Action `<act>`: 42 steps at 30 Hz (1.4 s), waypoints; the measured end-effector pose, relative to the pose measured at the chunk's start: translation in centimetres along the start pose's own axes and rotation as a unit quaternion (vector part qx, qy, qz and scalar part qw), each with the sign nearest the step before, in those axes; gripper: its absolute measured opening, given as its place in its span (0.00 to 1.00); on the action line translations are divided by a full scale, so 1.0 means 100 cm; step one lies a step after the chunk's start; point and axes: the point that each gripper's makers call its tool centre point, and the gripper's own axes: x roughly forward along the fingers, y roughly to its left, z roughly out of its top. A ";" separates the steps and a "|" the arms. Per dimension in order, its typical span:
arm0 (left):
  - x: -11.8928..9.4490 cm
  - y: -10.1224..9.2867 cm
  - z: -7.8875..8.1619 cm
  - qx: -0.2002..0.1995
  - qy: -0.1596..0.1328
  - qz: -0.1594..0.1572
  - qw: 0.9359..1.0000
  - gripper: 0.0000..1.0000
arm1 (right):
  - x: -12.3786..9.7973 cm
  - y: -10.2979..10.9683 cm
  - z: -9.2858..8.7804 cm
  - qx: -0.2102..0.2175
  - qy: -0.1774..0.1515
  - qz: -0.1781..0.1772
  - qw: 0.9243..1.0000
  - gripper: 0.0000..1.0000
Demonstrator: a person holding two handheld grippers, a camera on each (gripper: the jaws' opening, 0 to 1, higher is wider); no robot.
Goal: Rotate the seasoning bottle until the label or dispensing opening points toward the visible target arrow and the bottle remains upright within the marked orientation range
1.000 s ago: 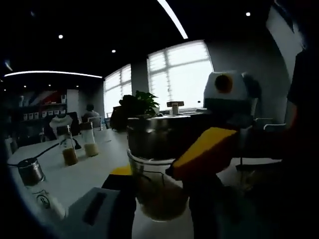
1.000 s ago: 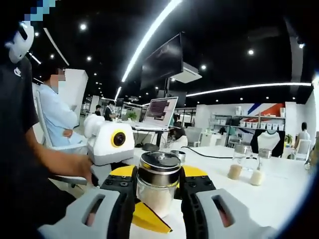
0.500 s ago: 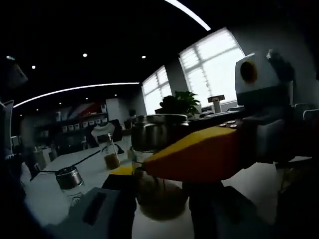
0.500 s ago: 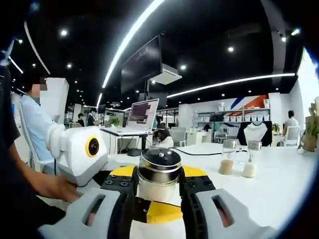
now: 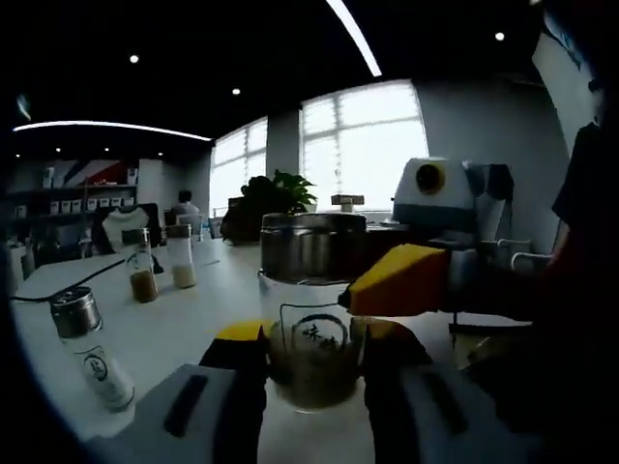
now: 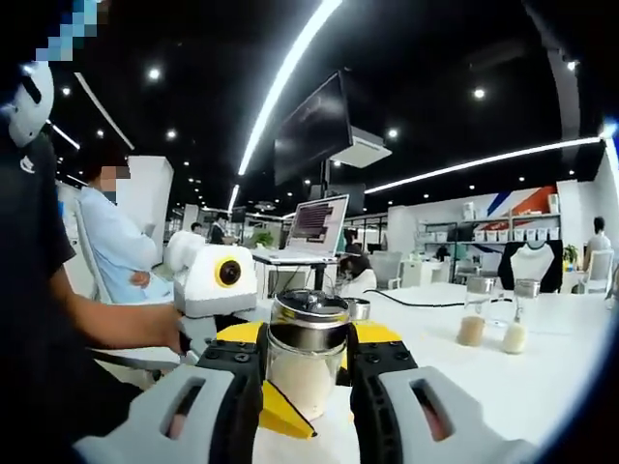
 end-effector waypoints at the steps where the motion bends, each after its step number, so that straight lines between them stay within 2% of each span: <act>1: 0.001 0.001 -0.001 0.009 0.005 0.006 1.000 0.39 | -0.001 0.000 -0.001 -0.003 0.001 -0.003 1.000 0.30; 2: 0.002 0.002 -0.002 0.019 0.008 0.011 1.000 0.38 | -0.001 0.000 -0.002 -0.005 0.001 -0.005 1.000 0.31; 3: 0.006 0.006 -0.004 0.048 0.013 0.030 0.998 0.38 | -0.003 -0.004 -0.005 -0.007 0.009 -0.018 1.000 0.31; 4: 0.008 0.008 -0.005 0.053 0.021 0.046 0.997 0.38 | -0.005 -0.007 -0.007 -0.012 0.015 -0.030 0.999 0.31; 5: 0.010 0.015 -0.005 0.072 0.023 0.078 0.994 0.38 | -0.007 -0.013 -0.009 -0.019 0.024 -0.049 0.998 0.31; 7: 0.013 0.022 -0.002 0.087 0.020 0.116 0.989 0.38 | -0.007 -0.019 -0.009 -0.022 0.031 -0.072 0.997 0.31; 10: 0.016 0.026 0.004 0.086 0.003 0.143 0.986 0.38 | -0.005 -0.023 -0.005 -0.025 0.025 -0.093 0.995 0.31; 12: 0.015 0.031 0.009 0.097 -0.002 0.172 0.980 0.38 | -0.005 -0.027 -0.002 -0.018 0.019 -0.108 0.994 0.31; 14: 0.014 0.036 0.014 0.106 0.003 0.206 0.973 0.38 | -0.003 -0.035 0.002 0.017 0.004 -0.130 0.991 0.31; 15: 0.015 0.035 0.017 0.115 0.004 0.209 0.971 0.38 | -0.004 -0.037 0.004 0.027 -0.004 -0.138 0.990 0.31; 17: 0.017 0.033 0.017 0.109 0.004 0.191 0.975 0.39 | -0.007 -0.038 0.004 0.036 -0.007 -0.140 0.990 0.31; 18: 0.018 0.028 0.019 0.102 -0.011 0.166 0.981 0.39 | -0.009 -0.037 0.004 0.029 -0.013 -0.138 0.990 0.31; 19: 0.018 0.027 0.019 0.100 -0.015 0.157 0.982 0.39 | -0.009 -0.036 0.005 0.027 -0.015 -0.137 0.990 0.31; 22: 0.014 0.013 0.018 0.070 -0.026 0.091 0.993 0.39 | -0.010 -0.029 0.005 0.031 -0.018 -0.109 0.993 0.31; 24: 0.011 0.011 0.019 0.060 -0.028 0.077 0.995 0.40 | -0.009 -0.021 0.010 0.028 -0.025 -0.092 0.995 0.31; 28: 0.008 0.007 0.020 0.063 -0.025 0.067 0.995 0.39 | -0.008 -0.014 0.012 0.011 -0.024 -0.079 0.997 0.31; 31: 0.008 0.010 0.020 0.089 -0.021 0.089 0.992 0.39 | -0.008 -0.015 0.012 0.011 -0.026 -0.081 0.996 0.31; 33: 0.009 0.019 0.020 0.113 -0.009 0.130 0.985 0.39 | -0.010 -0.020 0.010 0.011 -0.018 -0.098 0.995 0.31; 36: 0.011 0.025 0.017 0.131 0.007 0.161 0.978 0.39 | -0.013 -0.030 0.005 0.036 -0.015 -0.124 0.992 0.32; 39: 0.013 0.022 0.021 0.117 -0.007 0.158 0.980 0.39 | -0.017 -0.037 0.007 0.074 -0.033 -0.136 0.987 0.33; 42: 0.012 0.020 0.027 0.116 -0.018 0.157 0.981 0.39 | -0.020 -0.042 0.008 0.088 -0.040 -0.139 0.986 0.34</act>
